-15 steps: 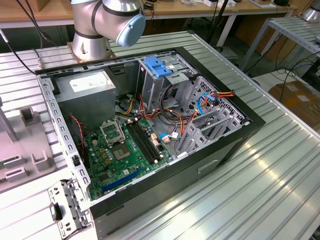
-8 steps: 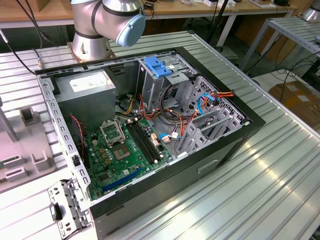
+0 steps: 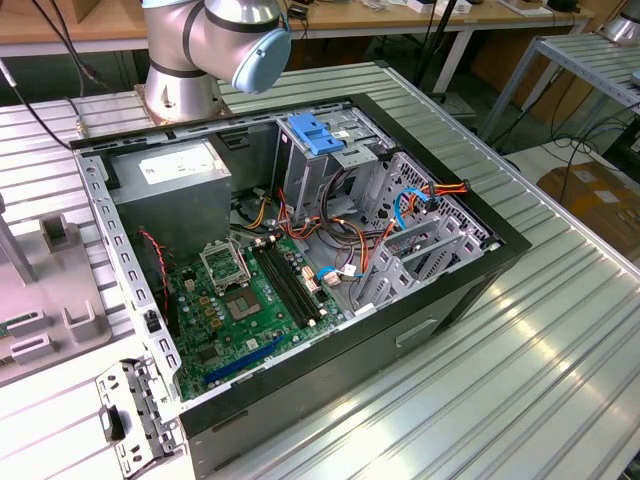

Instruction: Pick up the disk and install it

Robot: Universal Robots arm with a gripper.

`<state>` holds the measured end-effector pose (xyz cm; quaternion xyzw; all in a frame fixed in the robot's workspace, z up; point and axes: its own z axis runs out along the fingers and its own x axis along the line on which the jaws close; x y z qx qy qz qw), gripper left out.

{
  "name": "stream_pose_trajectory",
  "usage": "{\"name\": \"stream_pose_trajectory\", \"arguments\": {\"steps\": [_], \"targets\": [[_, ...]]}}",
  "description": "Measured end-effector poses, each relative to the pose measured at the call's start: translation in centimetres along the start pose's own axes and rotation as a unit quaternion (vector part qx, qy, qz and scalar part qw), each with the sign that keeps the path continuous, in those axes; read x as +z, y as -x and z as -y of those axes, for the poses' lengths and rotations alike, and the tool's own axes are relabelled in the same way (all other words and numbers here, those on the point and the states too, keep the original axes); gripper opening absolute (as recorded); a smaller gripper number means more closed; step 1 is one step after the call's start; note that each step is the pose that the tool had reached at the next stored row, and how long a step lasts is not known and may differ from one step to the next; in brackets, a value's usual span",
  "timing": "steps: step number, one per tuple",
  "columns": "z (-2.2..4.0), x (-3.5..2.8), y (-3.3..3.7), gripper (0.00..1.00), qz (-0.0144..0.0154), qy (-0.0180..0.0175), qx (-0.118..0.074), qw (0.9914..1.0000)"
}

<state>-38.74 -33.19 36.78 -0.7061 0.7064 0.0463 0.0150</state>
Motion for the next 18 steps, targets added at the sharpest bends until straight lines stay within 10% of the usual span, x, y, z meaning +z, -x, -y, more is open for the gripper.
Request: {"name": "stream_pose_trajectory", "arguments": {"steps": [18], "targets": [[0.02,0.5,0.51,0.6,0.0037,0.0,0.0,0.99999]]}}
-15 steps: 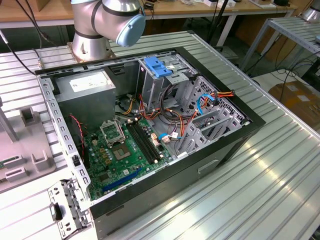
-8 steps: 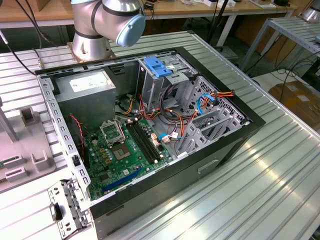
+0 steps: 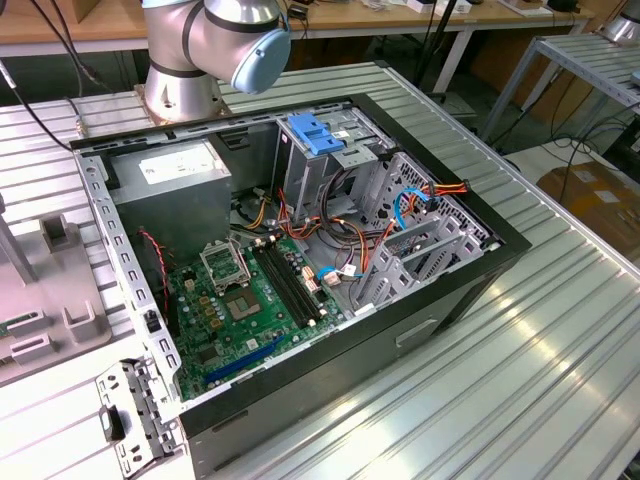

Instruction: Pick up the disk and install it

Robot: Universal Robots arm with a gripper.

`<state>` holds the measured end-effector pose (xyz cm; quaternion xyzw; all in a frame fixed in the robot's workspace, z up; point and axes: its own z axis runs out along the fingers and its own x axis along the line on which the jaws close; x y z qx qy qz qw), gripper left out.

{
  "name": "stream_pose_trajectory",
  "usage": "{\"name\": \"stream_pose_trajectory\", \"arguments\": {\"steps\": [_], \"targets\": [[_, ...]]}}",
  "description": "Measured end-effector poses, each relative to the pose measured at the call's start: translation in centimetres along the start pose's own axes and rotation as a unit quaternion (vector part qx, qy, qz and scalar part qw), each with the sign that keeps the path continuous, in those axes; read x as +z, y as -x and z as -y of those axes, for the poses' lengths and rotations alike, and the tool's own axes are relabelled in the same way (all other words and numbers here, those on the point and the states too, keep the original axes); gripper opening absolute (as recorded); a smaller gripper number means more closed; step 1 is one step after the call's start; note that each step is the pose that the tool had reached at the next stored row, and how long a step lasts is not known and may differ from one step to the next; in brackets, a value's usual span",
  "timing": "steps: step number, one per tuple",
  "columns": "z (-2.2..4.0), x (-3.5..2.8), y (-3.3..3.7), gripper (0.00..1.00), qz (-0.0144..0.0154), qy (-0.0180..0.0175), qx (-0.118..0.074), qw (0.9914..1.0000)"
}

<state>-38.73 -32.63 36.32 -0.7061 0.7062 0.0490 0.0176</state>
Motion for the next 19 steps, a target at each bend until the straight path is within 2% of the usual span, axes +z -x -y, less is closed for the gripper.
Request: {"name": "stream_pose_trajectory", "arguments": {"steps": [19], "targets": [[0.02,0.38,0.39,0.6,0.0022,0.0,0.0,1.0]]}}
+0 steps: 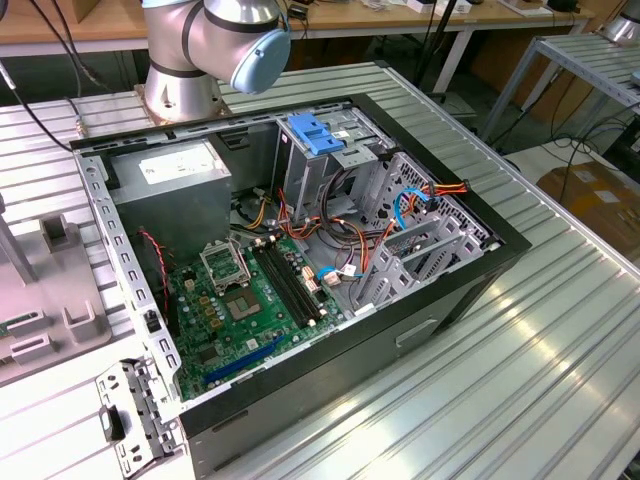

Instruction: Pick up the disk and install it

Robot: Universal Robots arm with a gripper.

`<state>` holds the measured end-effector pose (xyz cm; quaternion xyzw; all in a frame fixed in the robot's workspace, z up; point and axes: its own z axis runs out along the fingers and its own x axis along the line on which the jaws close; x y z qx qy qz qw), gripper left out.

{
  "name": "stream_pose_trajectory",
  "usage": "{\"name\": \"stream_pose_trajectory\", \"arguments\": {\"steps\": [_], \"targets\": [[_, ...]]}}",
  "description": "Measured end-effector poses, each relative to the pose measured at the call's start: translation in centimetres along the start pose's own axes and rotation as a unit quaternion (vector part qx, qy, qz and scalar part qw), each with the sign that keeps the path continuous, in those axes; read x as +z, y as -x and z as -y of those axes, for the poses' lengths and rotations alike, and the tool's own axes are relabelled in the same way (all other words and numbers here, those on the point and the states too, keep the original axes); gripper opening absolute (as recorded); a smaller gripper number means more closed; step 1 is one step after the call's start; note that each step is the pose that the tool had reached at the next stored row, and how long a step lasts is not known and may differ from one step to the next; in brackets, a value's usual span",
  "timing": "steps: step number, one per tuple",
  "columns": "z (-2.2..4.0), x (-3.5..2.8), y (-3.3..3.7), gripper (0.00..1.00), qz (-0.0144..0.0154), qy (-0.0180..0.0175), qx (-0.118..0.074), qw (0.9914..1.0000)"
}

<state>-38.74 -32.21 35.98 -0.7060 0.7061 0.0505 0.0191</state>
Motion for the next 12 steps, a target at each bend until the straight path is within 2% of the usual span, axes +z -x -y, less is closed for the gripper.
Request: {"name": "stream_pose_trajectory", "arguments": {"steps": [12], "targets": [[0.01,0.26,0.32,0.6,0.0013,0.0,0.0,1.0]]}}
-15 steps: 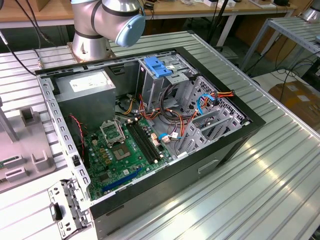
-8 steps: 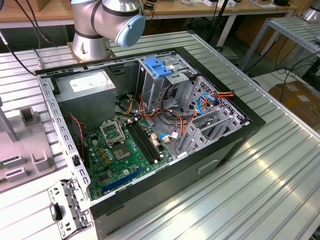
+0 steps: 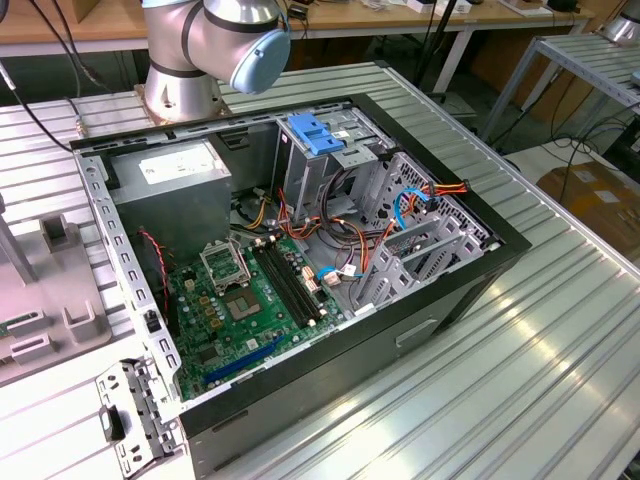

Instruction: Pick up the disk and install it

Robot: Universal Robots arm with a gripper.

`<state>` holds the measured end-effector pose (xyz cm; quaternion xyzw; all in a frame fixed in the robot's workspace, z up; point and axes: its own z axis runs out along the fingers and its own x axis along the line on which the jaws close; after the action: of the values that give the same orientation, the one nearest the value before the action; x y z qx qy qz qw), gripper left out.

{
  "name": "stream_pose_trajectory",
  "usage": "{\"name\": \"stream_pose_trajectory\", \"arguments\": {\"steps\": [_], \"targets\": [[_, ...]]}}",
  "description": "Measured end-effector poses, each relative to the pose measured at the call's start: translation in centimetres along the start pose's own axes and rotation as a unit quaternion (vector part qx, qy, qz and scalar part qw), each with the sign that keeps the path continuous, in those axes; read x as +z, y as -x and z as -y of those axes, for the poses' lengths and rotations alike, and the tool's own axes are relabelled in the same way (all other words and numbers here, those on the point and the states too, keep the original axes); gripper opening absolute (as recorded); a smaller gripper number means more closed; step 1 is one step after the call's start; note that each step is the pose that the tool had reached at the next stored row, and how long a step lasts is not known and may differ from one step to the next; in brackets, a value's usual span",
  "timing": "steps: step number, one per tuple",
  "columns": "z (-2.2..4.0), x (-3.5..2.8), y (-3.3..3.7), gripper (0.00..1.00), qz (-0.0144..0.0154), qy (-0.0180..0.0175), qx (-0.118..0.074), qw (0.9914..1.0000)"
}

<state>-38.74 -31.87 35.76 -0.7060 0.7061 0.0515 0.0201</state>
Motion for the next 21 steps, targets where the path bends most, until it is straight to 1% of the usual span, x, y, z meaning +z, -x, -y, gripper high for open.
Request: {"name": "stream_pose_trajectory", "arguments": {"steps": [21], "targets": [[0.02,0.47,0.81,0.6,0.0022,0.0,0.0,1.0]]}}
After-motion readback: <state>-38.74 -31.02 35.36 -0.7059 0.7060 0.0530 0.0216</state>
